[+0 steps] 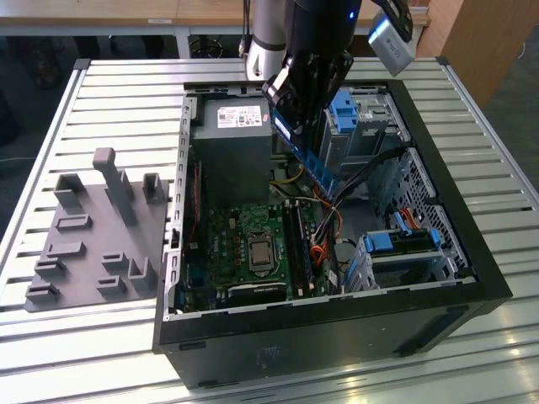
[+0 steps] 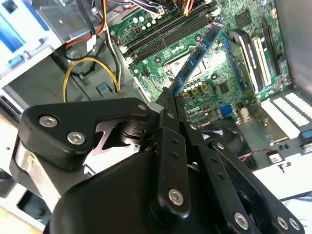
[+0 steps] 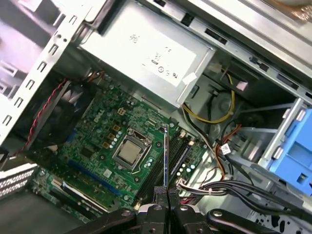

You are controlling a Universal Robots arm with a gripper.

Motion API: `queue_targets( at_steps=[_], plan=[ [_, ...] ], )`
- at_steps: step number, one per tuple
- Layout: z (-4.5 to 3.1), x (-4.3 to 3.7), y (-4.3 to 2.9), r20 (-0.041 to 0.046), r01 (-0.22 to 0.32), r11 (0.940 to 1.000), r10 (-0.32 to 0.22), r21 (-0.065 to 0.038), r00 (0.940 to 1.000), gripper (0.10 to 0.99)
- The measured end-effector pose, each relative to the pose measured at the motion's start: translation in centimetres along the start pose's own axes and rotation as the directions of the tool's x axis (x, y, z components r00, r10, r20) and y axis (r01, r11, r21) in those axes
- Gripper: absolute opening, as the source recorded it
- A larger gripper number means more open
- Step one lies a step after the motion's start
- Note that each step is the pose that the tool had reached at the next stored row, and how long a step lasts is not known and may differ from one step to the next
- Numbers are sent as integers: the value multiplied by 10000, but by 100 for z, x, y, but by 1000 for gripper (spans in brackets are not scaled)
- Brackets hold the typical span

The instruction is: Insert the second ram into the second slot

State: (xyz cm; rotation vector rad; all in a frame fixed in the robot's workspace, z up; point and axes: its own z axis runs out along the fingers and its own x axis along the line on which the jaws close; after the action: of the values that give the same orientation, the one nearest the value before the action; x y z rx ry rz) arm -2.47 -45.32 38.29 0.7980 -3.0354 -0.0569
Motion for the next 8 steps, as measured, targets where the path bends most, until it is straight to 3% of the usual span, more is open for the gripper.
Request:
queue_targets(
  at_steps=[4,8],
  plan=[
    [8,0,0,27,-717,9974,717,3,9974,125],
    [16,0,0,53,-1449,9894,1449,6,9894,125]
  ],
)
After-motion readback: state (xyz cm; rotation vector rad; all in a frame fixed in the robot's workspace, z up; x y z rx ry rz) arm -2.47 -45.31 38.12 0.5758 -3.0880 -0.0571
